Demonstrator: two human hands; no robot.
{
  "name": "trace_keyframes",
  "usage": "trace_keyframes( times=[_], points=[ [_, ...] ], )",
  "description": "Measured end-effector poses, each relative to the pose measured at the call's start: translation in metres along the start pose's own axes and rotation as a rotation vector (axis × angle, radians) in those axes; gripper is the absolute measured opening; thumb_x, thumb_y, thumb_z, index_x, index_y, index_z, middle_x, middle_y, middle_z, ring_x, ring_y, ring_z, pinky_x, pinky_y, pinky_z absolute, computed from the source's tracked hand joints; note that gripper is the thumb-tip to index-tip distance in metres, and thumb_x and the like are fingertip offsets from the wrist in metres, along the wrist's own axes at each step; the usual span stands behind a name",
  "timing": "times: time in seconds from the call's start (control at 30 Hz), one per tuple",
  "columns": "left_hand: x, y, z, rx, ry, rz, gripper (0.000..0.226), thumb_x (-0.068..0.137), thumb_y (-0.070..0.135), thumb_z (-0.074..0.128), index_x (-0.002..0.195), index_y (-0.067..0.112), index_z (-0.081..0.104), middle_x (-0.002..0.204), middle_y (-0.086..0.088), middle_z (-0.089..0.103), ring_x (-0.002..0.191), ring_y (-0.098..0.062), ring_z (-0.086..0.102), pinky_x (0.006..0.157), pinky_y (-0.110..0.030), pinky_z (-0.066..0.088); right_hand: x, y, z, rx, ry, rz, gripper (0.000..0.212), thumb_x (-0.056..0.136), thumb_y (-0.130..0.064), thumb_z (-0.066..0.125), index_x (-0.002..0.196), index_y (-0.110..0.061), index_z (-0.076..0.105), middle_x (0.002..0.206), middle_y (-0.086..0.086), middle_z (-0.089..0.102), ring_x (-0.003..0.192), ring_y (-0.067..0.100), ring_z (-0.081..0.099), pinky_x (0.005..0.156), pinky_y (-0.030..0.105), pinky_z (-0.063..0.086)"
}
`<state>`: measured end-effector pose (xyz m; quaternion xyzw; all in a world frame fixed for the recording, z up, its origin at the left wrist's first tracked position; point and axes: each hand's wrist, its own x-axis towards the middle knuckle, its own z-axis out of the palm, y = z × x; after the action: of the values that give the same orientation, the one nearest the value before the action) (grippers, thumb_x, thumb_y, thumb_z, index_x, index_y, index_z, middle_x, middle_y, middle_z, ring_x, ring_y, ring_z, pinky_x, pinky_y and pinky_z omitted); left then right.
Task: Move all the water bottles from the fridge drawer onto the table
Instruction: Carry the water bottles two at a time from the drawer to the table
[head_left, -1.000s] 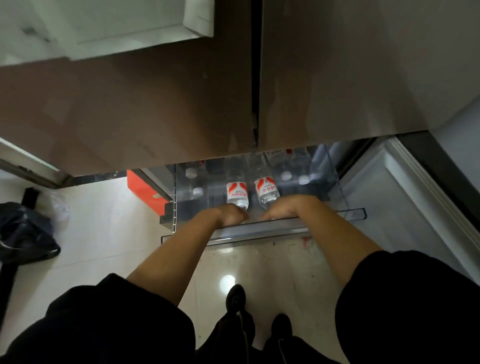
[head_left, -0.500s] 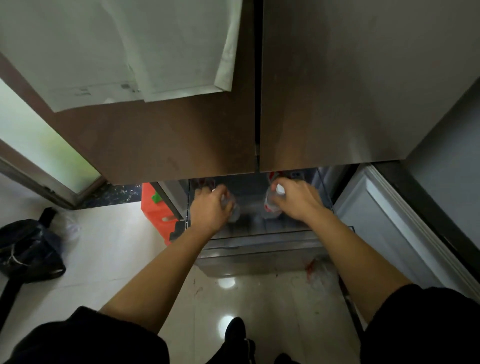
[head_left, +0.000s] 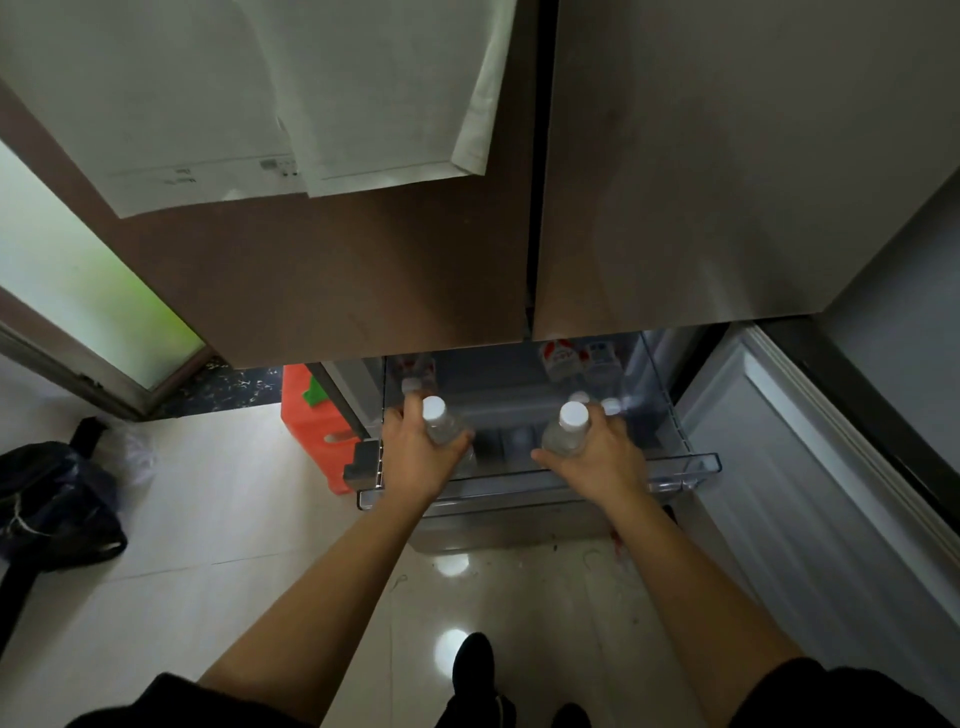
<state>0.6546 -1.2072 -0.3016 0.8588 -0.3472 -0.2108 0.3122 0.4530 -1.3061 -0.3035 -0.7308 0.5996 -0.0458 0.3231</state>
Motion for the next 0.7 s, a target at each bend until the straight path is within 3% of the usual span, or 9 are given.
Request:
trace_keyframes(
  times=[0.13, 0.33, 0.5, 0.57, 0.7],
  points=[
    [-0.001, -0.01, 0.01, -0.002, -0.112, -0.007, 0.082, 0.07, 0.036, 0.087, 0.133, 0.023, 0.037, 0.126, -0.009, 0.06, 0.113, -0.032, 0.062, 0.094, -0.048, 0.054, -0.001, -0.005, 0.004, 0.041, 0.059, 0.048, 0.092, 0.068, -0.058, 0.081, 0.141, -0.027, 0.033, 0.128, 0.007, 0.063, 0.115, 0.033, 0.061, 0.099, 0.045, 0.047],
    [-0.003, -0.01, 0.007, -0.114, -0.004, -0.024, 0.064, 0.076, 0.034, 0.083, 0.122, 0.017, 0.041, 0.117, -0.01, 0.066, 0.104, -0.033, 0.066, 0.084, -0.041, 0.054, -0.002, 0.0, 0.007, 0.218, 0.076, 0.086, 0.084, 0.063, -0.055, 0.086, 0.132, -0.03, 0.045, 0.124, 0.001, 0.065, 0.119, 0.031, 0.057, 0.095, 0.042, 0.051],
    [-0.018, -0.005, -0.008, -0.24, 0.092, 0.066, 0.073, 0.07, 0.031, 0.089, 0.125, 0.02, 0.042, 0.113, 0.007, 0.059, 0.107, -0.024, 0.062, 0.089, -0.038, 0.054, -0.013, -0.002, -0.013, 0.507, 0.088, -0.086, 0.083, 0.066, -0.035, 0.091, 0.137, -0.025, 0.05, 0.125, -0.003, 0.064, 0.117, 0.019, 0.058, 0.096, 0.034, 0.048],
    [-0.028, 0.002, -0.021, -0.328, 0.125, 0.102, 0.076, 0.07, 0.033, 0.088, 0.13, 0.025, 0.043, 0.123, 0.007, 0.059, 0.112, -0.017, 0.058, 0.093, -0.035, 0.052, -0.024, -0.014, -0.025, 0.592, 0.105, -0.18, 0.081, 0.068, -0.028, 0.091, 0.137, -0.027, 0.05, 0.126, -0.006, 0.062, 0.116, 0.012, 0.056, 0.096, 0.028, 0.047],
    [-0.052, 0.022, -0.059, -0.472, 0.204, 0.161, 0.078, 0.073, 0.031, 0.087, 0.137, 0.032, 0.042, 0.134, 0.009, 0.056, 0.119, -0.011, 0.054, 0.096, -0.026, 0.048, -0.043, -0.04, -0.039, 0.691, 0.131, -0.364, 0.086, 0.068, -0.026, 0.09, 0.141, -0.034, 0.047, 0.133, -0.009, 0.059, 0.122, 0.008, 0.055, 0.105, 0.029, 0.046]
  ],
)
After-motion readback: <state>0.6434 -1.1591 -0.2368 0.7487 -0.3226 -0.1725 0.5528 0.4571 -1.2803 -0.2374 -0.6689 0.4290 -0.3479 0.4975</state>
